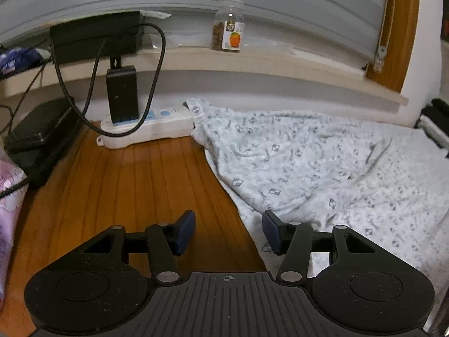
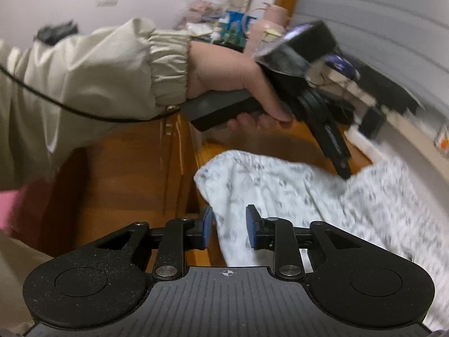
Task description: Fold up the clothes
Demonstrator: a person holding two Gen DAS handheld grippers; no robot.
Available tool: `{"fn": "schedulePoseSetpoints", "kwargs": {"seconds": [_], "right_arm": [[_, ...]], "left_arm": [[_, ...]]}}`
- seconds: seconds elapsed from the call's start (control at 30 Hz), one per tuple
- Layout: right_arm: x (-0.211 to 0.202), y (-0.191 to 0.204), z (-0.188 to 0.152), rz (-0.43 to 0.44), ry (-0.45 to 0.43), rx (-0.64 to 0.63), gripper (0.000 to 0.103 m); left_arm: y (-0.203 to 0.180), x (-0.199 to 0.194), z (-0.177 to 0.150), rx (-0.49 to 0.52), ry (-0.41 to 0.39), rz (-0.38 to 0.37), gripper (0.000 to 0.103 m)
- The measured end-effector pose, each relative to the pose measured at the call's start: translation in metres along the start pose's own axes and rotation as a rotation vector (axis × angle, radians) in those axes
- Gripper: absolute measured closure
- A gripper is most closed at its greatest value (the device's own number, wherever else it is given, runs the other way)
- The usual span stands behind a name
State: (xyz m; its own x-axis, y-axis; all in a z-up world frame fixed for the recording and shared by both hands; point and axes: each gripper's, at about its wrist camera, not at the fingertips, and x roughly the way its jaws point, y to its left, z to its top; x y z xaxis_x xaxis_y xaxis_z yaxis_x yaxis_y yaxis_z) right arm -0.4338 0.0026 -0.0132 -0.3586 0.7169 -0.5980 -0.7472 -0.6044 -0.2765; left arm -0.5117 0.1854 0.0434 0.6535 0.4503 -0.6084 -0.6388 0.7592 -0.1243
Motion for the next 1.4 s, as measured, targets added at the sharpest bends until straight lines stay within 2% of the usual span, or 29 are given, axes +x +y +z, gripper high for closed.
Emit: {"fn": "schedulePoseSetpoints", "kwargs": {"seconds": [0.17, 0.23, 0.37, 0.43, 0.5, 0.57, 0.63, 0.73, 0.8, 0.83, 0.87, 0.93, 1.03, 1.1, 1.13, 1.27, 1.33, 1.4], "right_arm": [[0.016, 0.006, 0.005, 0.003, 0.023, -0.057, 0.075], [0.014, 0.005, 0.005, 0.012, 0.009, -0.054, 0.099], [-0.006, 0.003, 0.005, 0.106, -0.027, -0.003, 0.100], [-0.023, 0.004, 0.006, 0.196, -0.047, 0.039, 0.100], [-0.039, 0.008, 0.008, 0.233, -0.068, 0.042, 0.100], [-0.048, 0.009, 0.011, 0.221, -0.077, 0.030, 0.100], [-0.055, 0.005, 0.015, 0.217, -0.083, 0.034, 0.100], [-0.067, -0.005, 0.019, 0.229, -0.111, 0.059, 0.100], [-0.074, -0.010, 0.021, 0.233, -0.122, 0.067, 0.100], [-0.072, -0.009, 0.021, 0.207, -0.110, 0.049, 0.100], [-0.069, -0.010, 0.019, 0.196, -0.101, 0.051, 0.100], [-0.064, -0.012, 0.015, 0.188, -0.088, 0.056, 0.100], [-0.057, -0.014, 0.010, 0.194, -0.075, 0.063, 0.100], [-0.058, -0.013, 0.010, 0.207, -0.084, 0.067, 0.100], [-0.059, -0.013, 0.010, 0.216, -0.089, 0.070, 0.100], [-0.064, -0.010, 0.013, 0.246, -0.104, 0.079, 0.100], [-0.066, -0.009, 0.014, 0.257, -0.105, 0.077, 0.100], [-0.066, -0.009, 0.013, 0.255, -0.112, 0.085, 0.100]], "left_arm": [[0.003, -0.001, 0.001, -0.029, -0.015, -0.024, 0.045], [0.003, -0.002, 0.001, -0.027, -0.020, -0.028, 0.045], [0.005, -0.006, 0.002, -0.051, -0.037, -0.045, 0.041], [0.005, -0.007, 0.002, -0.067, -0.047, -0.067, 0.040], [0.005, -0.008, 0.001, -0.085, -0.060, -0.101, 0.037], [0.004, -0.009, -0.001, -0.102, -0.072, -0.138, 0.032], [0.001, -0.006, -0.002, -0.100, -0.068, -0.158, 0.032], [-0.008, 0.003, -0.003, -0.058, -0.017, -0.108, 0.038], [-0.008, 0.001, -0.004, -0.053, -0.018, -0.082, 0.042], [-0.009, -0.001, -0.004, -0.051, -0.019, -0.069, 0.050], [-0.007, -0.003, -0.005, -0.058, -0.022, -0.084, 0.057], [-0.004, -0.008, -0.007, -0.074, -0.027, -0.116, 0.061], [-0.002, -0.003, -0.008, -0.103, -0.026, -0.153, 0.061], [-0.008, 0.003, -0.007, -0.078, -0.038, -0.131, 0.081], [-0.011, 0.006, -0.006, -0.066, -0.045, -0.120, 0.101], [-0.010, -0.002, 0.006, -0.080, -0.133, -0.045, 0.100], [-0.012, 0.000, 0.008, -0.078, -0.131, 0.032, 0.098], [-0.010, 0.003, 0.007, -0.104, -0.122, 0.043, 0.097]]}}
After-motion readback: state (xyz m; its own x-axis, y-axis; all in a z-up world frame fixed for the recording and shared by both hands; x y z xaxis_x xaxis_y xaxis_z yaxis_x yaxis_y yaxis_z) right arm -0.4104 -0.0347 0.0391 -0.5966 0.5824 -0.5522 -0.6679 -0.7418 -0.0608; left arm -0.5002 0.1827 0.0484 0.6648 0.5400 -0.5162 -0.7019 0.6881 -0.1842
